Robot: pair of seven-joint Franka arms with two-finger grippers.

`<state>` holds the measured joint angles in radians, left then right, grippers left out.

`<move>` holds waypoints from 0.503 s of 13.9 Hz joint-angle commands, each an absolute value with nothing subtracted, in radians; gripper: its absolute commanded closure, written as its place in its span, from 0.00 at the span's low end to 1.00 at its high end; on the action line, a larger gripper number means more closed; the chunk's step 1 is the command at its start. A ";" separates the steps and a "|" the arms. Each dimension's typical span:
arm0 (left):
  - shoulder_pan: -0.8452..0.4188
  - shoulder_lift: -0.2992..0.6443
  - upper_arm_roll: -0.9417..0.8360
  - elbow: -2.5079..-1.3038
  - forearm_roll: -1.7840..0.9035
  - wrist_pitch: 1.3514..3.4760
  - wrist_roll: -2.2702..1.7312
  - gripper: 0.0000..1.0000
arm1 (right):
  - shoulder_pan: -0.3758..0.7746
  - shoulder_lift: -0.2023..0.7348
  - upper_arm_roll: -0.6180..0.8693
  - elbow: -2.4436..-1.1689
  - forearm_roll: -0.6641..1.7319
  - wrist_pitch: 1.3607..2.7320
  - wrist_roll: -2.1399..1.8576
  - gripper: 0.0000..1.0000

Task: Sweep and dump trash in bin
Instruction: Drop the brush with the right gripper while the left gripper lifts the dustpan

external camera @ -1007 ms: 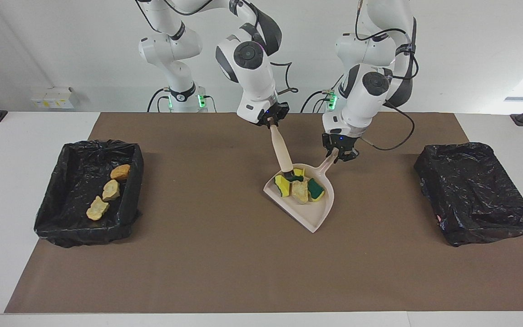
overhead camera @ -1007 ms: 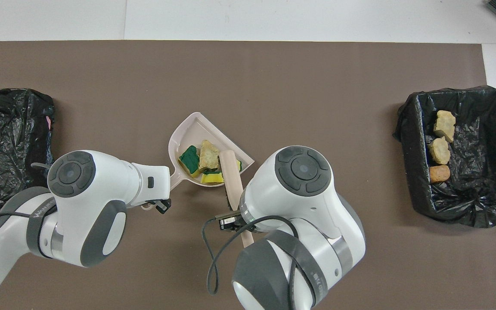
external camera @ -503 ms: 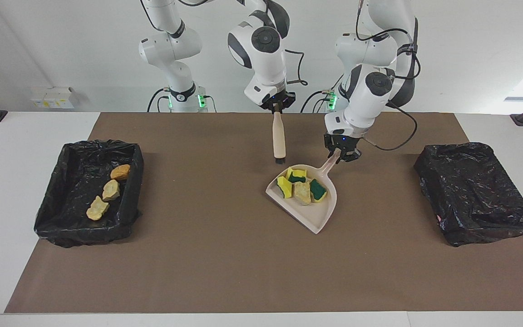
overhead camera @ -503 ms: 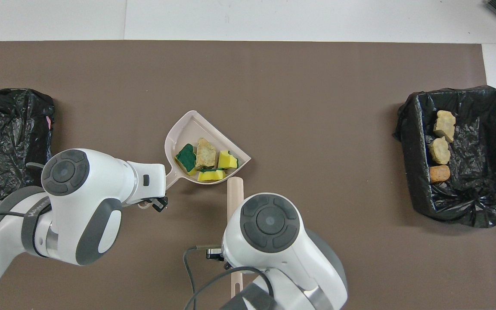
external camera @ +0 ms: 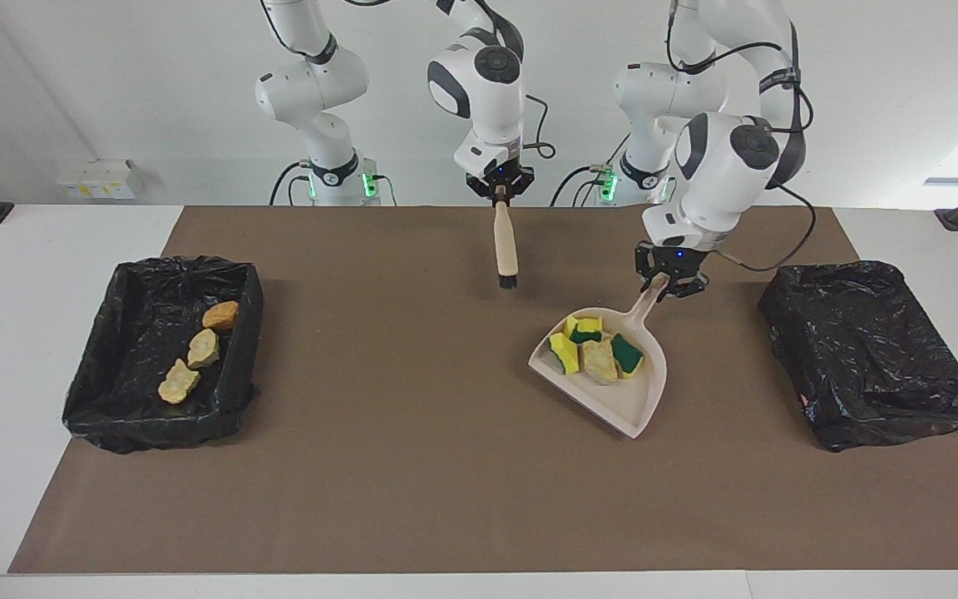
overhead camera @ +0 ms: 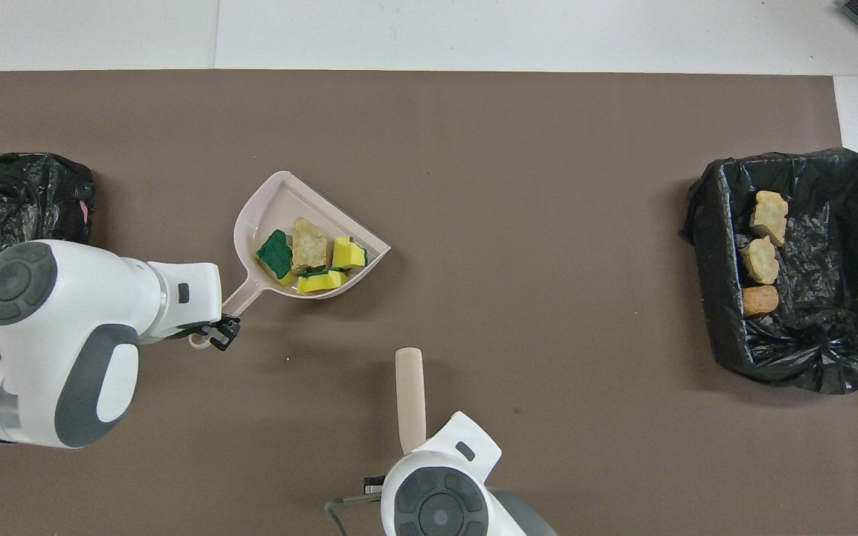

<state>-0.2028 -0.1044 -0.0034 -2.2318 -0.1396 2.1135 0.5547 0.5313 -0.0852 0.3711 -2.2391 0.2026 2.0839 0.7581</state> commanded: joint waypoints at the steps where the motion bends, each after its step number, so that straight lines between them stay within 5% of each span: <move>1: -0.118 -0.144 -0.009 -2.175 -0.144 1.990 0.578 1.00 | 0.554 -0.062 0.373 -2.255 0.163 2.112 0.810 1.00; 7: 0.107 -0.161 -0.005 -2.014 -0.137 1.824 0.679 1.00 | 0.612 0.041 0.373 -2.256 0.092 2.256 0.940 1.00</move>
